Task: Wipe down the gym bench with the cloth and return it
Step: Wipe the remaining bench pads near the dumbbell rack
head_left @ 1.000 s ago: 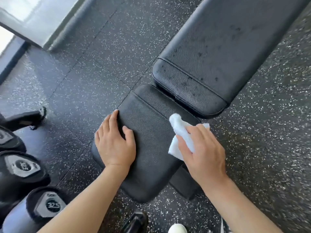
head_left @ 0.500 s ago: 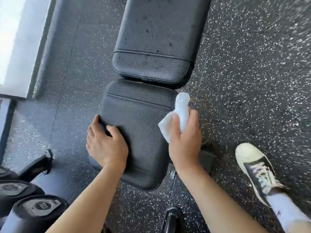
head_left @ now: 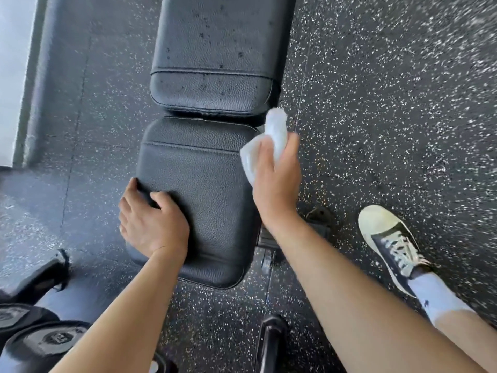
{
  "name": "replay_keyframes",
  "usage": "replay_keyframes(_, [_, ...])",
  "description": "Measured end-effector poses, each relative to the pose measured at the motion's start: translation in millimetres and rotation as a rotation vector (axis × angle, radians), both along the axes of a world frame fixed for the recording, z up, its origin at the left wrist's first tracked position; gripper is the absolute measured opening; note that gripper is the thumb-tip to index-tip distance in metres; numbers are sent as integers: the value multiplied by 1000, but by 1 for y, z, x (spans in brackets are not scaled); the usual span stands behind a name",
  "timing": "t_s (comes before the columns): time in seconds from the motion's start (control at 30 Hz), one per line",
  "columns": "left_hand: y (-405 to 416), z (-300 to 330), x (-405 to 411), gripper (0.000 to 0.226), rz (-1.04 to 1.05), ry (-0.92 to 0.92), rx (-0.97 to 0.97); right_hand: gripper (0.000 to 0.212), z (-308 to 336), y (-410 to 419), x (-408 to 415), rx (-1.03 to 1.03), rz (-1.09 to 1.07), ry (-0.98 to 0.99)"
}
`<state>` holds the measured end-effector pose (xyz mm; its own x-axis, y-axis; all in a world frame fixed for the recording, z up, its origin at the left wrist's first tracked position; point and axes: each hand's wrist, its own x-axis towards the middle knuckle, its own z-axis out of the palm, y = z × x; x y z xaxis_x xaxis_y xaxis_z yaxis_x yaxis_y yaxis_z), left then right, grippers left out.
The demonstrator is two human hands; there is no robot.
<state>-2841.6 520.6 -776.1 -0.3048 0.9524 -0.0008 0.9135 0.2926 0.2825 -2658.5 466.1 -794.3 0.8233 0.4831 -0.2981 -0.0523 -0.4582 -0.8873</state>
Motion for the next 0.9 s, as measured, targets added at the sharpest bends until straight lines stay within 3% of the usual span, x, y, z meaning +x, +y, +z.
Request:
replay_keyframes(0.2, [0, 1, 1, 62, -1, 9, -6, 25, -5, -24, -19, 50, 7, 50])
replay_keyframes(0.4, [-1, 3, 5, 62, -12, 5, 29, 31, 4, -133, -98, -15, 265, 98])
replay_keyframes(0.53, [-1, 3, 5, 62, -9, 9, 28, 20, 1, -111, -78, 7, 244, 105])
replay_keyframes(0.7, [0, 3, 5, 62, -6, 13, 27, 20, -1, -22, -11, 23, 163, -77])
replay_keyframes(0.9, [0, 4, 5, 62, 7, 16, 10, 28, 9, -45, 1, 15, 571, -329])
